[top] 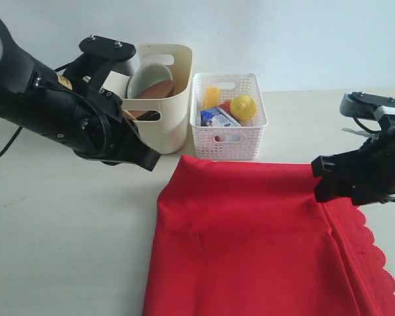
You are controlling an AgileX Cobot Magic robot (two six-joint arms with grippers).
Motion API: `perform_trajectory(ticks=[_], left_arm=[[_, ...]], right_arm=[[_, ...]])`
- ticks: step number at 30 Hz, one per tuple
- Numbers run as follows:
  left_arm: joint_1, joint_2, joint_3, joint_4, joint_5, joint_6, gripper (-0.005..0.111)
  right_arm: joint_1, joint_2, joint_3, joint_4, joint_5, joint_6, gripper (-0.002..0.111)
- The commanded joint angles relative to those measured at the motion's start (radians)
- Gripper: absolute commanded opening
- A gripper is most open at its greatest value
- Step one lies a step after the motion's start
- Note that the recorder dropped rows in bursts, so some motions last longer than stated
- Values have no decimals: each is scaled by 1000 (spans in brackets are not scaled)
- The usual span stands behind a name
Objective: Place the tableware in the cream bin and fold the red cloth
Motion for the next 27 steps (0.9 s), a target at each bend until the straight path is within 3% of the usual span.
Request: perform_trajectory(ticks=[1, 12, 16, 27], left_arm=[[3, 33, 4, -69, -89, -9, 0], [3, 343, -147, -107, -158, 16, 0], [3, 444, -211, -111, -167, 23, 0], [3, 567, -298, -131, -188, 23, 0]], right_arm=[[-4, 17, -15, 22, -121, -29, 58], [-4, 335, -259, -33, -105, -36, 58], [-4, 427, -304, -115, -141, 43, 58], [-4, 470, -389, -242, -160, 205, 58]])
